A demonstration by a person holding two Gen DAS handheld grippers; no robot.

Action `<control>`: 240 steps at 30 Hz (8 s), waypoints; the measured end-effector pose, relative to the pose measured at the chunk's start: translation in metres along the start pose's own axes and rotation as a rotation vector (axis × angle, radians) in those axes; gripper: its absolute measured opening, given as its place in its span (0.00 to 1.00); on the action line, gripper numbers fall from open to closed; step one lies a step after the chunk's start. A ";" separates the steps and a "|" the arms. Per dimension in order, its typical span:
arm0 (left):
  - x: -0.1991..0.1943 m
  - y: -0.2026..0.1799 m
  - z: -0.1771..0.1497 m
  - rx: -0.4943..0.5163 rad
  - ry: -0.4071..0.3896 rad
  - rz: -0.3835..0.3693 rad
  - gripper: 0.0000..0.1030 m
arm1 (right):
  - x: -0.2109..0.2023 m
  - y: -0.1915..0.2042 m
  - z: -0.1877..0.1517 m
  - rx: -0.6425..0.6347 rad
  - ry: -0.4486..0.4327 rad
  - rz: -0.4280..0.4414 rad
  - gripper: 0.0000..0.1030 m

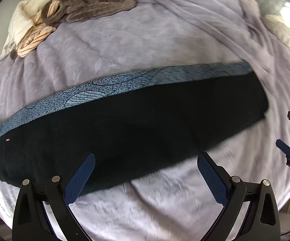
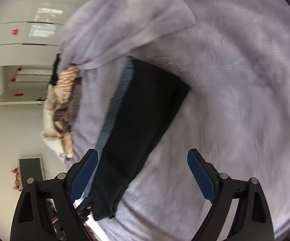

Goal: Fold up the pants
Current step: 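Grasp the trouser leg end with the right gripper while the left gripper lowers onto the waistband, then lift the leg end with the right gripper and fold it onto the waistband, then release the trousers with both grippers and pull them back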

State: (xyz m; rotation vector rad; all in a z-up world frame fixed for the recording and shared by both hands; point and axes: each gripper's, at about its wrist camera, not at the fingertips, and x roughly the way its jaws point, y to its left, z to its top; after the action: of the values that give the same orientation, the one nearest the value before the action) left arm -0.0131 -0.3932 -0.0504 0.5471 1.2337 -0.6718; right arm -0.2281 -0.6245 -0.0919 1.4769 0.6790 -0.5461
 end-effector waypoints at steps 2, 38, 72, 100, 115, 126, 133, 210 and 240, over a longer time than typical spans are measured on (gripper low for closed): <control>0.011 0.000 0.005 -0.010 0.002 0.022 0.99 | 0.021 -0.007 0.021 0.006 -0.013 0.018 0.75; 0.044 -0.022 0.033 -0.102 -0.053 0.100 0.76 | 0.110 -0.018 0.066 -0.018 0.047 0.275 0.12; 0.006 0.077 -0.004 -0.105 -0.104 0.011 0.77 | 0.054 0.187 -0.077 -0.876 -0.003 -0.053 0.12; 0.001 0.196 -0.019 -0.188 -0.021 -0.366 0.77 | 0.131 0.126 -0.180 -0.413 0.316 -0.004 0.54; 0.013 0.152 -0.026 -0.057 0.057 -0.312 0.14 | 0.157 0.070 -0.154 -0.043 0.318 0.158 0.05; 0.038 0.160 -0.041 -0.093 0.057 -0.242 0.14 | 0.184 0.094 -0.174 -0.253 0.416 -0.005 0.20; 0.035 0.169 -0.043 -0.116 0.049 -0.242 0.14 | 0.126 0.158 -0.139 -0.620 0.225 -0.034 0.26; -0.050 0.380 -0.170 -0.531 0.067 -0.028 1.00 | 0.146 0.232 -0.379 -1.121 0.451 -0.416 0.91; -0.012 0.419 -0.174 -0.677 0.094 -0.065 1.00 | 0.164 0.205 -0.372 -1.024 0.535 -0.488 1.00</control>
State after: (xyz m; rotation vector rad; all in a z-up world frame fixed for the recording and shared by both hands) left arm 0.1721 0.0210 -0.0736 -0.0261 1.4732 -0.2487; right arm 0.0035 -0.2337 -0.0523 0.4568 1.4861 -0.0840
